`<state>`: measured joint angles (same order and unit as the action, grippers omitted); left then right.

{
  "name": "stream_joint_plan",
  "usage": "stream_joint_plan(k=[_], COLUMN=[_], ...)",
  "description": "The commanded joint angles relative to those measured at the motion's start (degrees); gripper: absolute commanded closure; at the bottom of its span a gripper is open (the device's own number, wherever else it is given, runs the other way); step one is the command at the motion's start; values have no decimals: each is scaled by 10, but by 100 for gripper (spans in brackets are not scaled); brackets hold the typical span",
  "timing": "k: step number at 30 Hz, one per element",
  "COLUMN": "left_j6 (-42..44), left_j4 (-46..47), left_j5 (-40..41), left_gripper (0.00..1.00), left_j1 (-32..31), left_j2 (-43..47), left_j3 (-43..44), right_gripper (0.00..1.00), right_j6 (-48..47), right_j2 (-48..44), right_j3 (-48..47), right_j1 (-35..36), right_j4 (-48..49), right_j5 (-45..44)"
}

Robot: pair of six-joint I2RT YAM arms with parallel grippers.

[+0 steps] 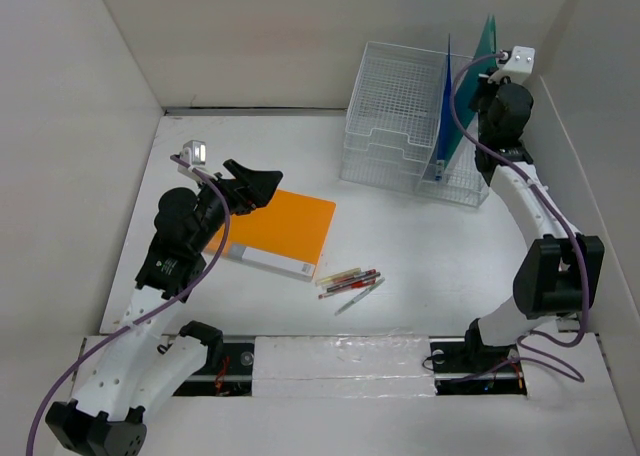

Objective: Organize the desk

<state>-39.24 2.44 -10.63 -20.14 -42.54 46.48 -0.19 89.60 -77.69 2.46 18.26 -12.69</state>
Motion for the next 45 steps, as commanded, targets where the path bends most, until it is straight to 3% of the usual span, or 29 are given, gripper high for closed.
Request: stream_joint_plan(k=[1, 10, 27, 38, 45], left_j6=[2, 3, 6, 7, 5], left_j4=[33, 33, 31, 28, 30], left_j5=[-12, -8, -9, -4, -4], left_gripper=[19, 19, 19, 19, 19], left_j1=[2, 2, 2, 2, 2], left_j2=[7, 5, 2, 4, 4], left_j3=[-6, -5, -2, -2, -2], right_gripper=[100, 100, 100, 100, 98], right_j6=[-31, -36, -17, -51, -29], right_j2=[-14, 0, 25, 58, 56], right_j3=[11, 15, 159, 65, 106], right_j1=[6, 1, 1, 21, 26], right_j4=[176, 241, 310, 304, 269], right_j5=[22, 45, 28, -25, -30])
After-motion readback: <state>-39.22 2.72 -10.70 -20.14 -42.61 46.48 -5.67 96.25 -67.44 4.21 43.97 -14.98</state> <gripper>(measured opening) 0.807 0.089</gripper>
